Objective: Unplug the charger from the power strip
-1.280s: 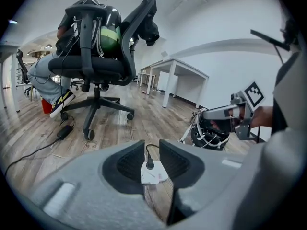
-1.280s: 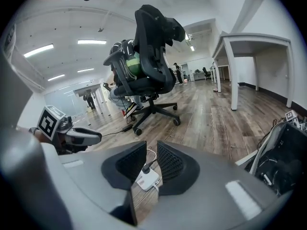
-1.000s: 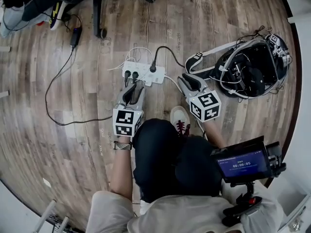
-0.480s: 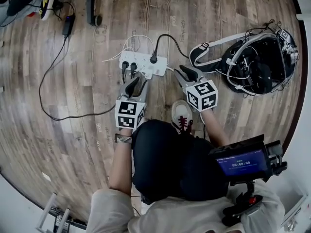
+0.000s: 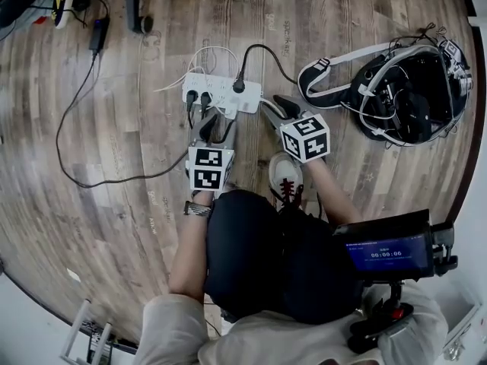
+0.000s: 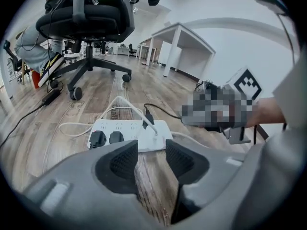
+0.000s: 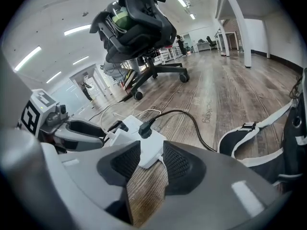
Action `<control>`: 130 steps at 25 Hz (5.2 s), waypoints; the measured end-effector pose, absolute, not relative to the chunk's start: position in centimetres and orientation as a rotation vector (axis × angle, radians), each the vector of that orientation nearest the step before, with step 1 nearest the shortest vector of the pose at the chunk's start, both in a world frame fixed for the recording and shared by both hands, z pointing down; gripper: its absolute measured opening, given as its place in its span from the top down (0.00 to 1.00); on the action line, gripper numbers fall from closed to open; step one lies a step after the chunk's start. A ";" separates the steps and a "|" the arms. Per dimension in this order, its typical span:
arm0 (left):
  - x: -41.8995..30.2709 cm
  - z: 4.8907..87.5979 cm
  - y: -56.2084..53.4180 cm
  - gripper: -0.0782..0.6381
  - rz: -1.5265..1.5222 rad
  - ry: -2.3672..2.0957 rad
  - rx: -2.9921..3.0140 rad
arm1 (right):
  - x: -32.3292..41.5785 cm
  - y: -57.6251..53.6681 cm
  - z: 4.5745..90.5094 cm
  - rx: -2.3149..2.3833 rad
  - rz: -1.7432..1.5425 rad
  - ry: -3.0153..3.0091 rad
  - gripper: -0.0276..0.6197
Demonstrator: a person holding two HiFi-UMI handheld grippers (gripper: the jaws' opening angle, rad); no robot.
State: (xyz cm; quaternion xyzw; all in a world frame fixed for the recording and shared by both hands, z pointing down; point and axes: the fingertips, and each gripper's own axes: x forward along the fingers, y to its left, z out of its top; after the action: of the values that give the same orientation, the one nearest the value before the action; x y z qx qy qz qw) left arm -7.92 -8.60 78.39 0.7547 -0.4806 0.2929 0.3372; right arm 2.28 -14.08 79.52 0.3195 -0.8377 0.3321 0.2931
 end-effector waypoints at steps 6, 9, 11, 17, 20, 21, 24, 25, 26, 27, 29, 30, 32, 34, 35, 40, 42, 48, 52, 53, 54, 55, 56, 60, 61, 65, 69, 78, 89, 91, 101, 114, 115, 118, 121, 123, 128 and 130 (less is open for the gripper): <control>-7.9 79.6 -9.7 0.63 0.742 -1.252 1.939 | 1.7 -13.8 81.6 0.844 0.939 -2.204 0.71; -7.1 79.9 -9.7 0.63 0.755 -1.216 1.961 | 1.3 -13.9 82.5 0.838 0.960 -2.191 0.70; -6.6 80.1 -9.7 0.63 0.755 -1.203 1.970 | 1.1 -13.8 83.0 0.830 0.967 -2.184 0.70; -6.6 80.0 -9.8 0.62 0.748 -1.193 1.999 | 0.3 -13.8 83.9 0.814 0.962 -2.173 0.69; -6.4 79.6 -9.8 0.60 0.727 -1.175 2.008 | 0.2 -13.7 84.3 0.809 0.961 -2.166 0.69; -6.2 79.6 -9.7 0.60 0.722 -1.168 2.011 | 0.2 -13.7 84.4 0.808 0.962 -2.164 0.69; -5.8 79.7 -9.6 0.60 0.716 -1.155 2.019 | 0.2 -13.4 84.7 0.806 0.962 -2.156 0.69; -5.7 79.8 -9.7 0.60 0.716 -1.152 2.023 | 0.2 -13.3 84.8 0.804 0.961 -2.154 0.69; -5.6 79.9 -9.8 0.60 0.719 -1.150 2.026 | 0.2 -13.2 84.8 0.801 0.961 -2.151 0.69; -5.4 80.0 -9.9 0.60 0.723 -1.147 2.029 | 0.1 -13.1 84.9 0.799 0.960 -2.149 0.69; -5.2 80.2 -10.2 0.60 0.735 -1.149 2.035 | 0.1 -13.1 85.0 0.802 0.955 -2.145 0.69; -5.2 80.3 -10.4 0.60 0.745 -1.155 2.037 | 0.1 -13.2 85.0 0.807 0.952 -2.145 0.69; -5.2 80.5 -10.8 0.60 0.770 -1.165 2.041 | 0.1 -13.2 85.0 0.815 0.945 -2.146 0.69; -5.0 80.8 -10.9 0.60 0.797 -1.166 2.042 | 0.2 -13.2 85.0 0.821 0.944 -2.146 0.69; -5.0 80.9 -10.9 0.60 0.810 -1.168 2.041 | 0.2 -13.2 85.0 0.823 0.945 -2.147 0.69; -5.3 81.7 -10.7 0.61 0.868 -1.174 2.007 | 0.2 -13.3 85.0 0.828 0.944 -2.150 0.70; -5.5 81.9 -10.8 0.62 0.868 -1.186 1.993 | 0.2 -13.2 85.0 0.825 0.940 -2.152 0.69; -5.8 81.8 -10.9 0.67 0.812 -1.181 1.969 | 0.1 -13.1 85.1 0.819 0.923 -2.150 0.70; -6.0 81.7 -11.1 0.68 0.806 -1.164 1.943 | 0.1 -13.2 85.0 0.831 0.915 -2.151 0.69; -6.0 81.8 -11.1 0.68 0.812 -1.158 1.934 | 0.1 -13.2 85.0 0.834 0.915 -2.151 0.69; -6.0 81.8 -11.1 0.68 0.819 -1.154 1.926 | 0.2 -13.2 85.1 0.837 0.916 -2.151 0.69; -6.0 81.8 -11.1 0.68 0.827 -1.152 1.919 | 0.2 -13.2 85.1 0.839 0.916 -2.150 0.69; -6.0 81.8 -11.2 0.68 0.835 -1.153 1.914 | 0.2 -13.2 85.1 0.841 0.916 -2.149 0.69; -5.8 81.8 -11.1 0.68 0.853 -1.166 1.907 | 0.2 -13.1 85.2 0.843 0.925 -2.145 0.69; -5.8 81.9 -11.1 0.68 0.851 -1.168 1.907 | 0.2 -13.1 85.2 0.844 0.926 -2.145 0.69; -6.0 81.8 -11.2 0.69 0.846 -1.177 1.909 | 0.2 -13.2 85.2 0.849 0.926 -2.149 0.69; -6.0 81.4 -11.2 0.69 0.896 -1.177 1.940 | 0.3 -13.1 85.2 0.848 0.935 -2.144 0.69; -6.6 80.7 -11.2 0.69 0.885 -1.189 1.937 | 0.3 -13.2 85.2 0.852 0.934 -2.143 0.69; -7.2 77.9 -11.3 0.69 0.784 -1.229 1.945 | 0.2 -13.1 85.2 0.858 0.923 -2.142 0.69; -7.1 77.1 -11.4 0.69 0.770 -1.229 1.959 | 0.2 -13.1 85.2 0.860 0.921 -2.143 0.69; -7.1 75.1 -11.0 0.69 0.743 -1.230 2.010 | 0.2 -13.2 85.1 0.877 0.910 -2.149 0.69; -7.7 78.1 -8.3 0.69 0.766 -1.164 1.949 | 0.2 -13.1 85.1 0.895 0.901 -2.176 0.69; -7.6 78.4 -8.1 0.69 0.774 -1.151 1.941 | 0.3 -13.1 85.1 0.896 0.901 -2.176 0.69; -7.3 79.1 -7.6 0.69 0.785 -1.115 1.930 | 0.3 -13.1 85.1 0.896 0.902 -2.177 0.69; -7.1 79.8 -7.2 0.69 0.793 -1.086 1.915 | 0.3 -13.1 85.1 0.899 0.899 -2.182 0.69; -7.0 80.2 -6.8 0.69 0.792 -1.064 1.901 | 0.3 -13.1 85.1 0.899 0.900 -2.186 0.69; -7.0 80.8 -6.5 0.69 0.791 -1.034 1.888 | 0.2 -13.2 85.1 0.900 0.900 -2.190 0.69; -6.9 80.8 -6.7 0.69 0.795 -1.034 1.892 | 0.3 -13.2 85.0 0.900 0.898 -2.192 0.69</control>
State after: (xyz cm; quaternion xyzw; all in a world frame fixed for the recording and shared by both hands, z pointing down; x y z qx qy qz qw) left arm -6.85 -6.68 80.79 0.7513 -0.4104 0.3156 0.4093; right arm 0.26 -13.16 85.03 0.3390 -0.8255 0.3380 0.2991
